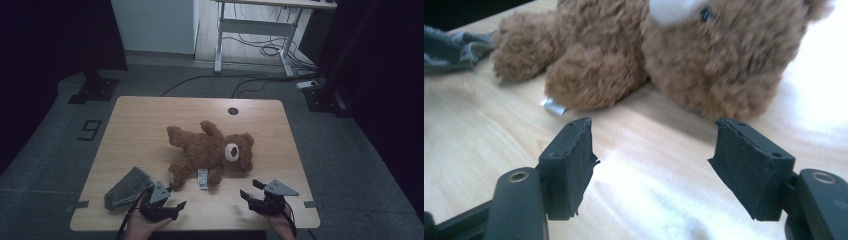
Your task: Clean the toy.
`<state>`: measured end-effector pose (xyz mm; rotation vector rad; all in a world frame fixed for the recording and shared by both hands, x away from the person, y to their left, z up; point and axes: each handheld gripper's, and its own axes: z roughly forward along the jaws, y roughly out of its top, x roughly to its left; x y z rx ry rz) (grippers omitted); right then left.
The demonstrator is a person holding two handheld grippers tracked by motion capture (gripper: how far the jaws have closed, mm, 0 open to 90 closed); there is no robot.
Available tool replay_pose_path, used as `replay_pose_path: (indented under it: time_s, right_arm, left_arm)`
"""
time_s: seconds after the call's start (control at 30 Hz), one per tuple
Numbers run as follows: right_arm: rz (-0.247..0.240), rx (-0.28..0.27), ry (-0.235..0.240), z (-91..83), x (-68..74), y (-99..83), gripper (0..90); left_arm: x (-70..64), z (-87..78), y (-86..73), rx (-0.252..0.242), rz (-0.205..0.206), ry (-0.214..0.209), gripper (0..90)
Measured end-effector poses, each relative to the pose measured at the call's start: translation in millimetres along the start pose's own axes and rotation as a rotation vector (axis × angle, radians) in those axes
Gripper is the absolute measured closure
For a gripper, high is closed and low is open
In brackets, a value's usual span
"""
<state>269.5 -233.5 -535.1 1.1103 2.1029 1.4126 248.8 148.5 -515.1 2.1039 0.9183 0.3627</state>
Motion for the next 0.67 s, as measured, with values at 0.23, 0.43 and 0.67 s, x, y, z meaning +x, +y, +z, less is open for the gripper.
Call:
replay_pose_path:
  time_s: [0.23, 0.43, 0.67]
  right_arm:
    - [-0.006, 0.011, -0.02, -5.0, 2.3, -12.7, 32.2]
    - [-0.007, 0.014, -0.016, -3.3, 2.5, -12.2, 32.0]
    - [-0.012, 0.016, -0.019, -2.8, 2.5, -12.5, 31.9]
  left_arm:
    - [3.7, -1.8, -1.1, 0.0, -0.004, 0.0, 28.6]
    - [5.9, -1.8, -1.8, 0.001, -0.011, -0.001, 28.6]
    - [5.3, -2.6, -1.2, -0.001, -0.009, 0.002, 28.6]
